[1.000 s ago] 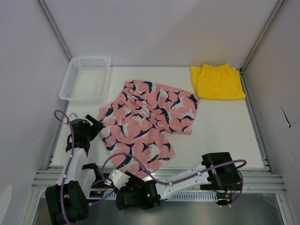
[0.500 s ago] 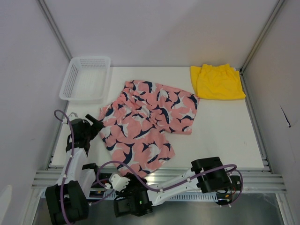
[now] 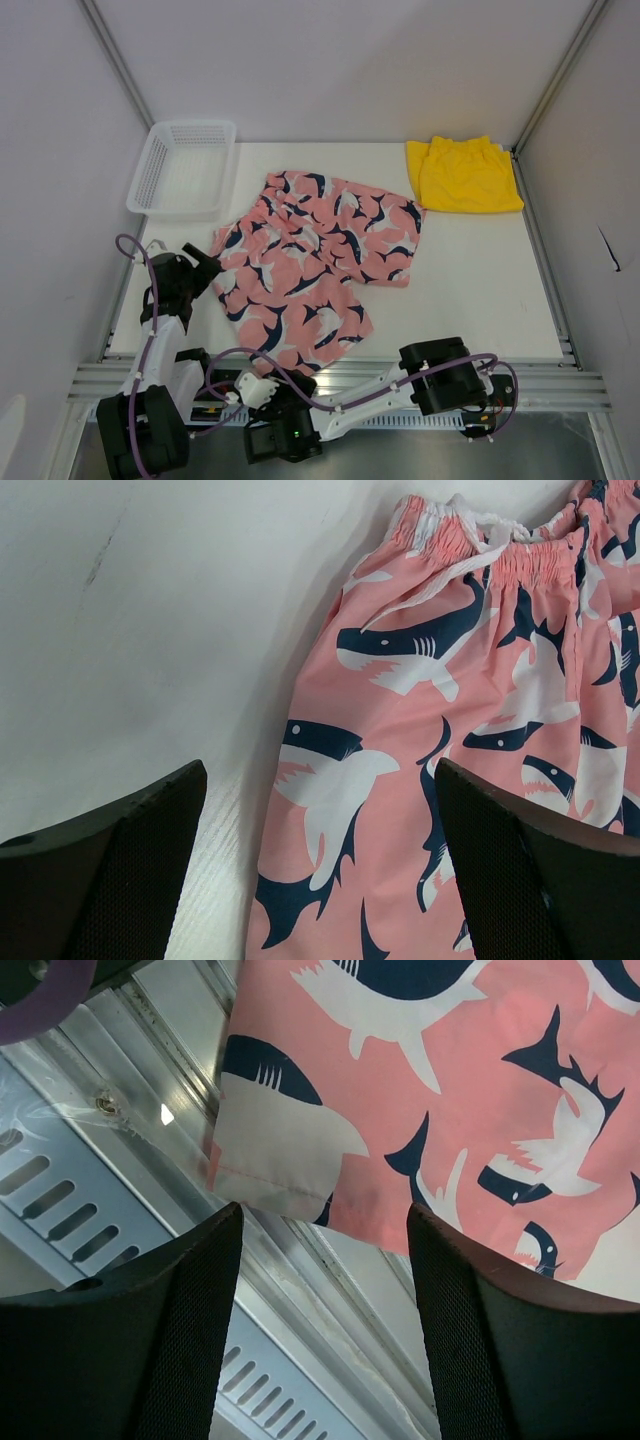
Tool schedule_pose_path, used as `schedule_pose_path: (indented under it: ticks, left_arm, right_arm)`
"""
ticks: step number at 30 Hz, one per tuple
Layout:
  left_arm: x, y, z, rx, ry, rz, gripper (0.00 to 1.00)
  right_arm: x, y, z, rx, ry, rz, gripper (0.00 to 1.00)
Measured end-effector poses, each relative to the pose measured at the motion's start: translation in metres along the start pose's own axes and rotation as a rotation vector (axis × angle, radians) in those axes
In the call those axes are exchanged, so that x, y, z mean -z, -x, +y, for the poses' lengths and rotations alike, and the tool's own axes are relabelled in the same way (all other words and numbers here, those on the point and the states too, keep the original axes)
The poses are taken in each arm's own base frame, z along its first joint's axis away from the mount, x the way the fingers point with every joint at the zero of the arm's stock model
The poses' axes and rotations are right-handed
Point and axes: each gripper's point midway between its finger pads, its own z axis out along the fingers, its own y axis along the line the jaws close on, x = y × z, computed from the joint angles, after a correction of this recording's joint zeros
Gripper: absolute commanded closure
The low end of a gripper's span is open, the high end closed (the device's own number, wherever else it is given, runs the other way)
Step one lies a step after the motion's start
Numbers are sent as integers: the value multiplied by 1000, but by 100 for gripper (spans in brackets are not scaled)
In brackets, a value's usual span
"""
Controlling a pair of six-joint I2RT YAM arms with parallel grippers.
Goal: Fold and stack the shorts
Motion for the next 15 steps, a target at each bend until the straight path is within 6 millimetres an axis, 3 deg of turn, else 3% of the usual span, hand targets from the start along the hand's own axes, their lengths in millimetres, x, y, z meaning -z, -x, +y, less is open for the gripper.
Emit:
schedule_pose_path:
  ticks: [8,15]
  left_arm:
    - [0,0,0,0,0,1,3]
    - [0,0,0,-7,0,1,3]
  right_arm:
    - [-7,-6,4,23,-11,4,33]
    - [-12,2,0,-7,-54,-52,38]
